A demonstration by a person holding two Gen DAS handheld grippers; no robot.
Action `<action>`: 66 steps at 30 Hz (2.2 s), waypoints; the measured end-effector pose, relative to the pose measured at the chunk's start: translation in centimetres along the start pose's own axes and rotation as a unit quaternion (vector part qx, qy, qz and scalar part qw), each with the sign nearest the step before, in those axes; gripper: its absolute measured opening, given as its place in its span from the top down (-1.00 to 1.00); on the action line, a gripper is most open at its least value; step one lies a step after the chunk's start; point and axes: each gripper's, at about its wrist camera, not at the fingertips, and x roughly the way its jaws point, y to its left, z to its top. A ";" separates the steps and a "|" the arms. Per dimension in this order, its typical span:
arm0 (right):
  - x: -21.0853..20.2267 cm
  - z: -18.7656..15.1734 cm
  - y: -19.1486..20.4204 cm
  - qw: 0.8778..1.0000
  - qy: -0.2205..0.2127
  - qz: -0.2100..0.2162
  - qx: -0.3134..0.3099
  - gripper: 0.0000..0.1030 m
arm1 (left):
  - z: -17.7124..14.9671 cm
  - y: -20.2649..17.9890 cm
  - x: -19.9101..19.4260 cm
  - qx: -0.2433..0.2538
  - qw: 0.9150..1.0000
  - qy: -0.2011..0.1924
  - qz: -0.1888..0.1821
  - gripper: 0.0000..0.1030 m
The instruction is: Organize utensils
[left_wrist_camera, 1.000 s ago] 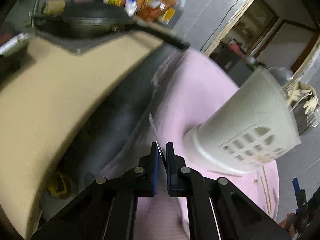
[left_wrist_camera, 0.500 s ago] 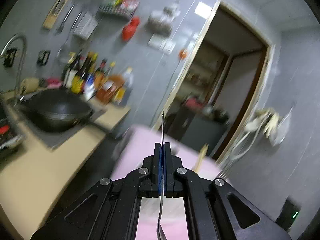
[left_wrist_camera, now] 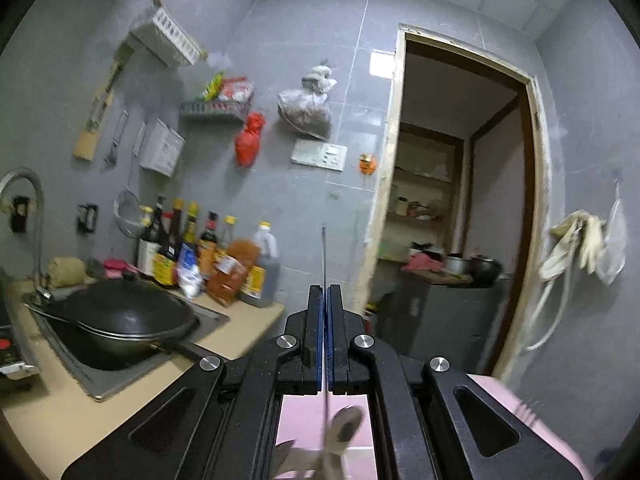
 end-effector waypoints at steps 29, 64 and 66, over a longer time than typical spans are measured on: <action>-0.5 0.4 -2.0 0.999 -0.013 -0.031 0.011 -0.99 | -2.4 -0.4 -2.3 -0.001 0.995 0.090 -0.038 0.01; -1.6 -1.9 -5.4 0.994 0.079 -0.047 -0.057 -0.08 | -14.5 -14.4 -5.3 0.041 0.889 0.426 -0.161 -0.49; -1.1 -2.5 -5.3 0.992 0.106 -0.035 -0.061 0.08 | -15.1 -14.7 -5.0 0.047 0.883 0.440 -0.160 -0.49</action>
